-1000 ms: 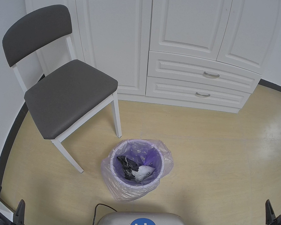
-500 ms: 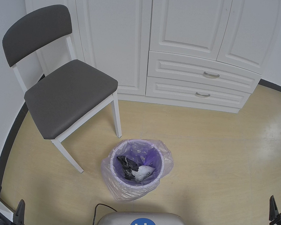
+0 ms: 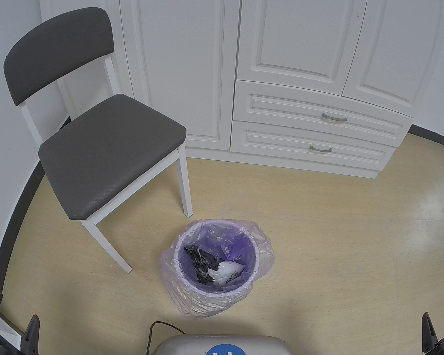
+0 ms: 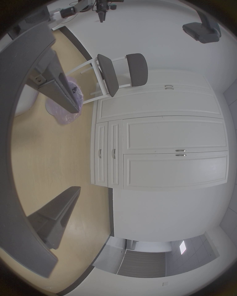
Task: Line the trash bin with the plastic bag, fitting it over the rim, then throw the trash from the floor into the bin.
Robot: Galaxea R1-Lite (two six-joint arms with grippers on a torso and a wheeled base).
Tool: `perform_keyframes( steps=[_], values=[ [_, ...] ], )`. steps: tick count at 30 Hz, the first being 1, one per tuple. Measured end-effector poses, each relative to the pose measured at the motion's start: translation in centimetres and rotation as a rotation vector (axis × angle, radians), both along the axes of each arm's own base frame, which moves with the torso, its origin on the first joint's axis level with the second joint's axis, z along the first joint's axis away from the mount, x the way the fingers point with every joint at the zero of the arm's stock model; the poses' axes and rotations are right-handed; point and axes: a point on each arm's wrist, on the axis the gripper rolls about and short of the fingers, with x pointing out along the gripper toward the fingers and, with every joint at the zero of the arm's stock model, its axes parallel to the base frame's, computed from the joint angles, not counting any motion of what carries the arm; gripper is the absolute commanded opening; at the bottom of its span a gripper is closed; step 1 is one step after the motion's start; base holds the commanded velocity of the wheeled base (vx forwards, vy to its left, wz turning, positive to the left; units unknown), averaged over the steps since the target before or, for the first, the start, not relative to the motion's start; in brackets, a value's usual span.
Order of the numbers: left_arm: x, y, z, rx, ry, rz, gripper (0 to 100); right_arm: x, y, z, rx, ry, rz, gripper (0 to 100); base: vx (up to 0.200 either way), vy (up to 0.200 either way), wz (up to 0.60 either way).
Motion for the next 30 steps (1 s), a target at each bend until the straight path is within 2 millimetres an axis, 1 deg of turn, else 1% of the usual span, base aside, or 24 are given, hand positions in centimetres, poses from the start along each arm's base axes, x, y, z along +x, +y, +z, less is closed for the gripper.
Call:
perform_keyframes(
  steps=[8, 16, 30],
  values=[
    [0.0, 0.0, 0.0, 0.0, 0.0, 0.0, 100, 0.0, 0.02, -0.03, 0.023, 0.002, 0.01, 100, 0.0, 0.0, 0.0],
    [0.0, 0.0, 0.01, 0.0, 0.0, -0.001, 100, 0.03, 0.02, -0.83, 0.001, 0.081, 0.009, 100, 0.0, 0.0, 0.0],
    [0.0, 0.0, 0.01, -0.006, 0.0, 0.0, 100, 0.03, 0.02, -0.74, 0.025, 0.072, 0.009, 100, 0.0, 0.0, 0.0]
  ],
)
